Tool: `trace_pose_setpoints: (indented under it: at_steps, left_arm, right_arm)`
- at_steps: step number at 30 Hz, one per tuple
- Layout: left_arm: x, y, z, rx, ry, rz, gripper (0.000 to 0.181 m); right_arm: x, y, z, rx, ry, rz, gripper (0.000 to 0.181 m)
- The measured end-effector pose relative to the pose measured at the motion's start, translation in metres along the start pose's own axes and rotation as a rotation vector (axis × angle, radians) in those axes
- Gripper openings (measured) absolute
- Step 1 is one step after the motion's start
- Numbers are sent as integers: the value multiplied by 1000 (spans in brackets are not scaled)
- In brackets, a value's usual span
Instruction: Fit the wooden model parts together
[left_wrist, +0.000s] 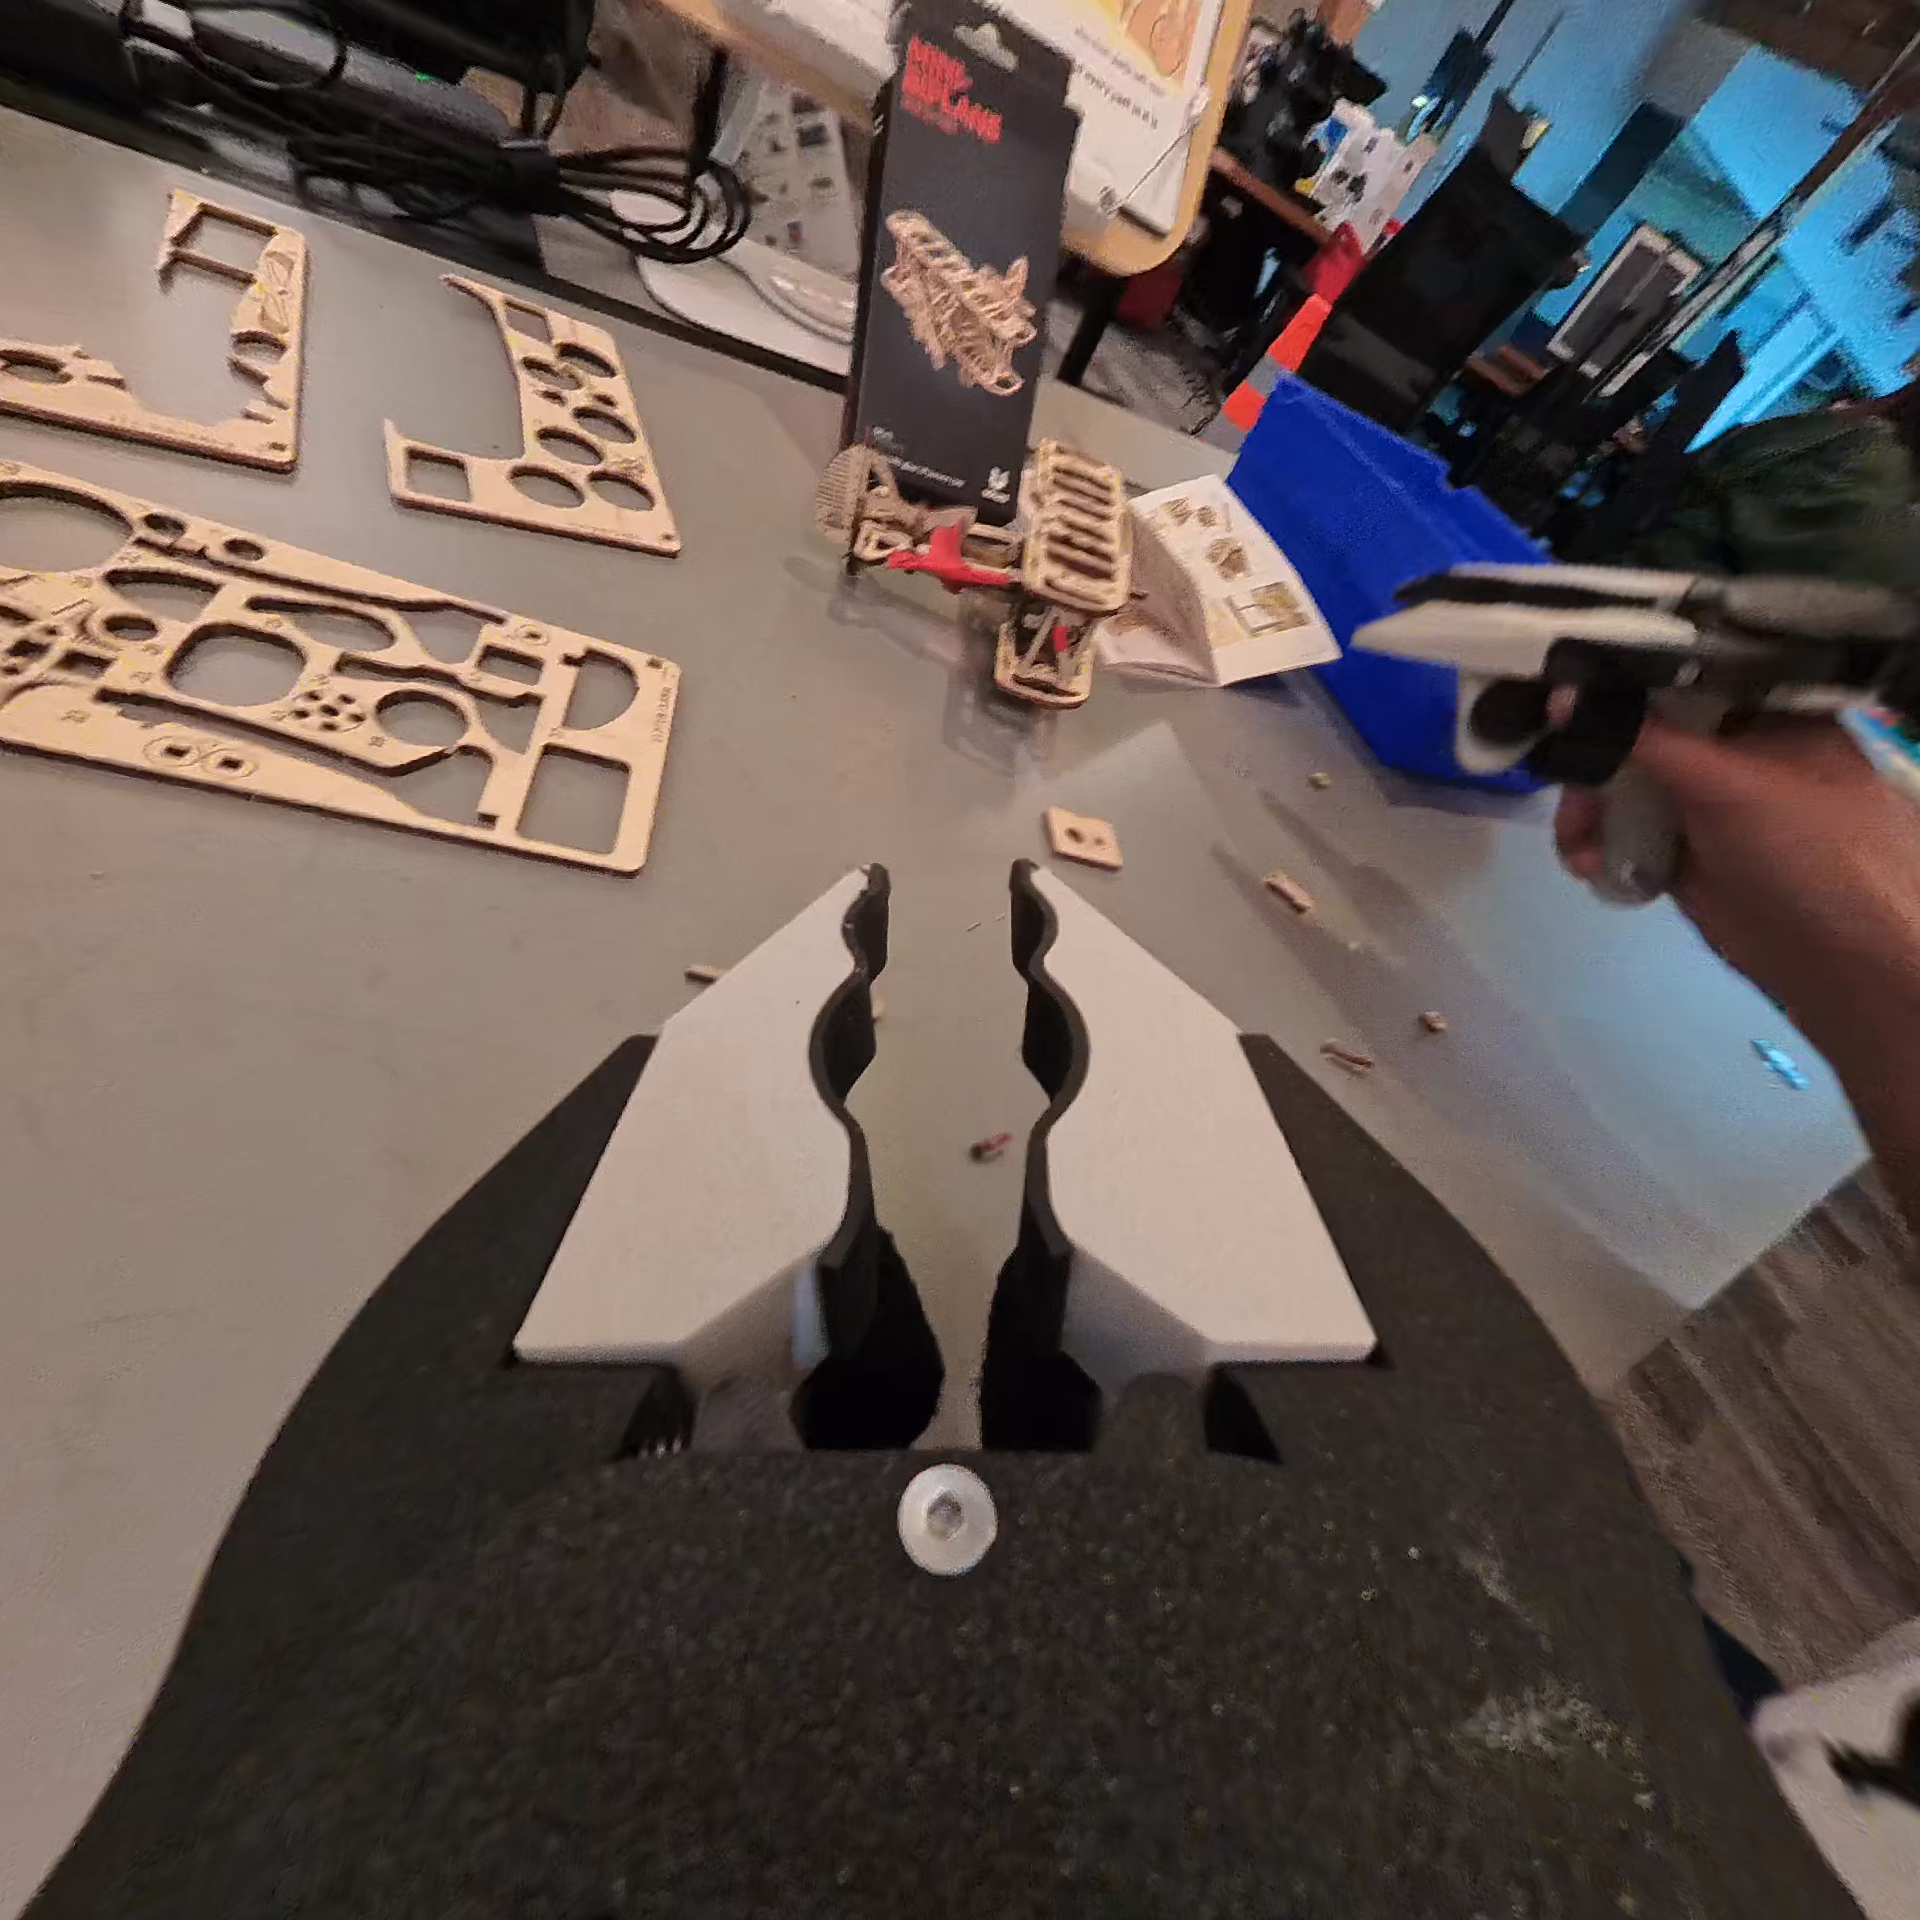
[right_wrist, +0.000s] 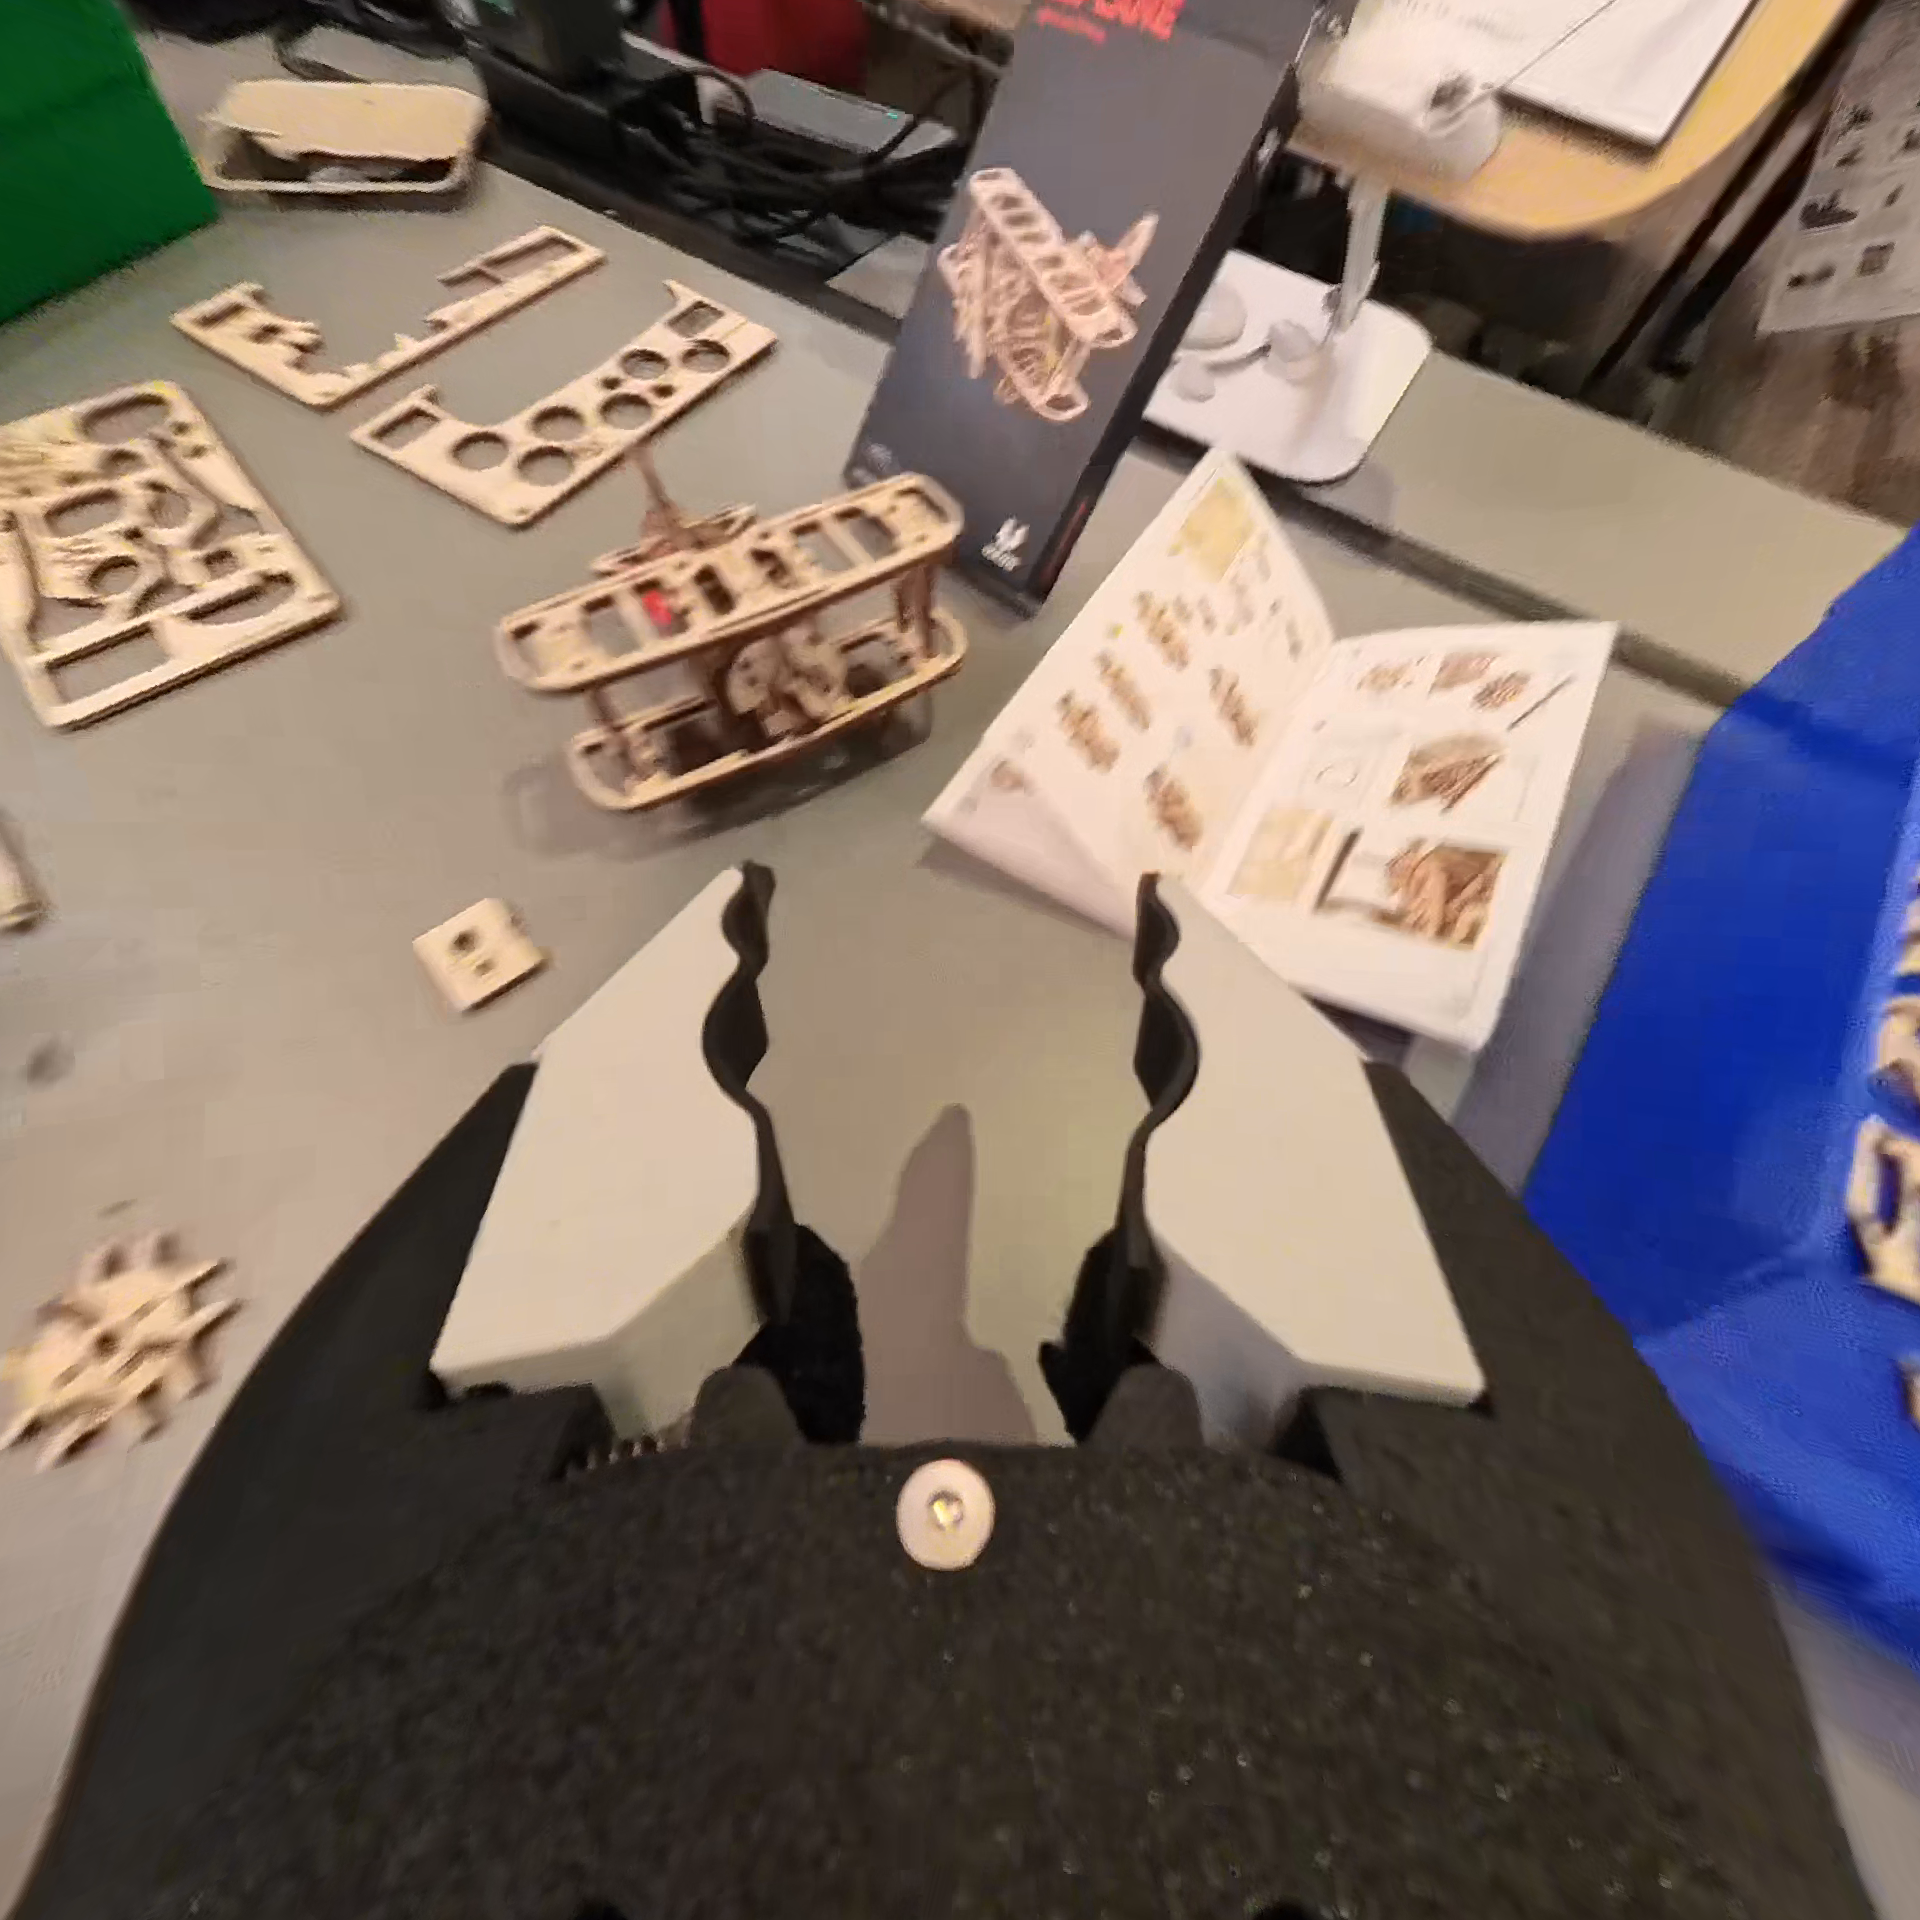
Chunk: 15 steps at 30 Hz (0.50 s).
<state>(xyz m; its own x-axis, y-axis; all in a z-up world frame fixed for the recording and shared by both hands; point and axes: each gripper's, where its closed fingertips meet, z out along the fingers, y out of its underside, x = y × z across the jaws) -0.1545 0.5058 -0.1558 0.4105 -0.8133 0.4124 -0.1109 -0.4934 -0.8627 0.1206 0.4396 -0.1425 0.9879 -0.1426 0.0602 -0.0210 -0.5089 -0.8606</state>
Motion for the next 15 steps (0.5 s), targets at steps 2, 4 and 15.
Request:
trace_pose_setpoints:
  at_steps: [2, 4, 15]
  left_arm:
    - [13, -8, -3, 15, 35, 13, 22]
    - [26, -14, -3, 6, 67, 49, 23]
    - [57, -30, -23, -19, 119, 190, 21]
  right_arm:
    - [-15, 18, -16, 18, -34, 15, 67]
    - [-19, 31, -26, 19, -31, -7, 62]
    - [53, -21, 59, 44, 112, -13, 51]
